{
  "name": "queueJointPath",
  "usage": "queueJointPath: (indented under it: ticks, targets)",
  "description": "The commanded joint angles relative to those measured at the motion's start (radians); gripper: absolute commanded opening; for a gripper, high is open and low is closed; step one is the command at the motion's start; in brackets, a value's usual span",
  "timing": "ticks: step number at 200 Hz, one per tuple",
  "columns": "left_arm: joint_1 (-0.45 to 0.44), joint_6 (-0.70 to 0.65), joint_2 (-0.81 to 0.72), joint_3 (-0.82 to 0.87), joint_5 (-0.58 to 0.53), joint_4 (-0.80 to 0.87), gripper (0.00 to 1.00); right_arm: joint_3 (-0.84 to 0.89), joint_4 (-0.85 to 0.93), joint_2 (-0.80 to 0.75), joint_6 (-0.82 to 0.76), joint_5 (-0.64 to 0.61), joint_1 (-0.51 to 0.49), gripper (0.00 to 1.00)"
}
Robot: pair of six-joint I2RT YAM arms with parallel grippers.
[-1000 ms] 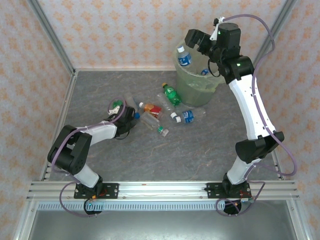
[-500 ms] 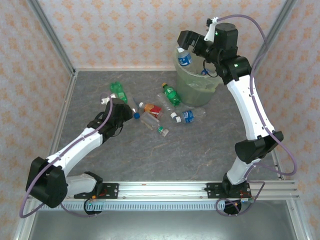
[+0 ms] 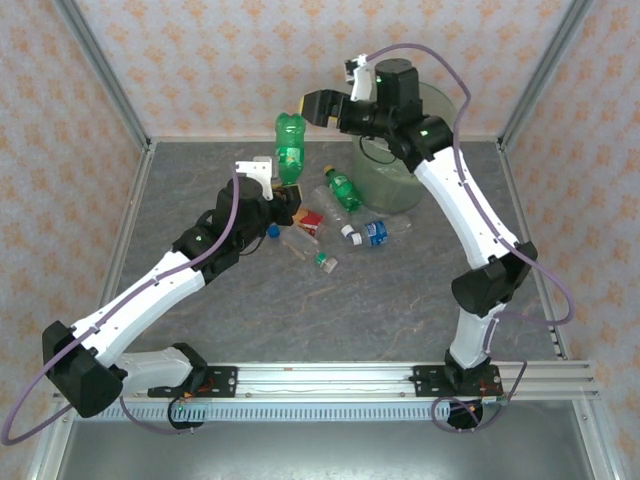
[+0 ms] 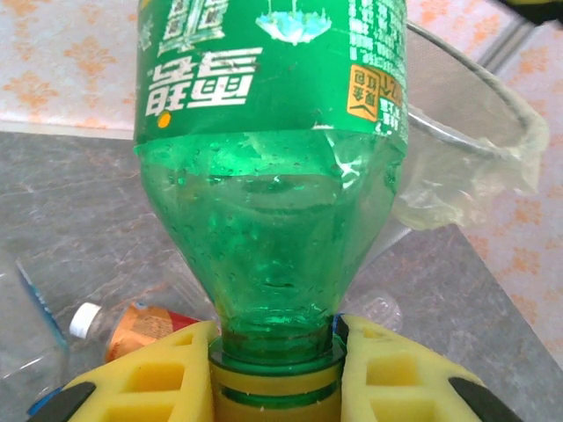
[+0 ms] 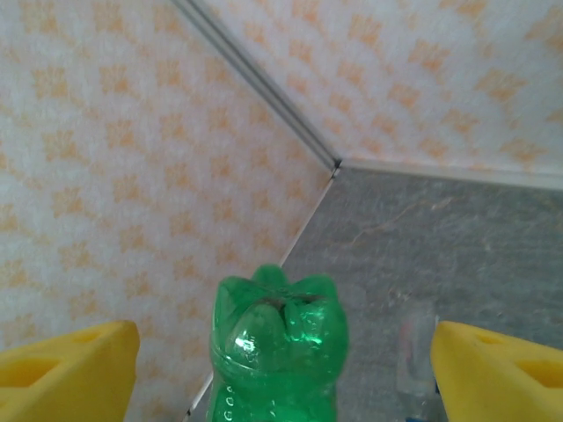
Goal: Put the plastic bottles in the bin
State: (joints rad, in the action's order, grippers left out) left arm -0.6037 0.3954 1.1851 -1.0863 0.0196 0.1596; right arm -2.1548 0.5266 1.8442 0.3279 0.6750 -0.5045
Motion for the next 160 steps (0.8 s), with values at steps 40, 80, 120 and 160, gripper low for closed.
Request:
queueJointPath:
  ticks: [40, 80, 120, 160]
  targets:
    - [-0.028, -0.073, 0.012, -0.050, 0.033, -0.016, 0.26, -0.031, 0.048, 0.052, -0.014, 0.067, -0.054, 0.84]
    - [-0.028, -0.083, -0.002, -0.036, 0.031, -0.015, 0.26, -0.033, 0.072, 0.074, -0.014, 0.104, -0.055, 0.70]
    - [-0.028, -0.087, 0.008, -0.045, 0.033, -0.003, 0.26, -0.037, 0.067, 0.069, -0.009, 0.112, -0.056, 0.57]
    - [-0.028, -0.075, -0.007, -0.045, 0.010, -0.018, 0.42, -0.073, 0.070, 0.075, 0.000, 0.088, -0.048, 0.53]
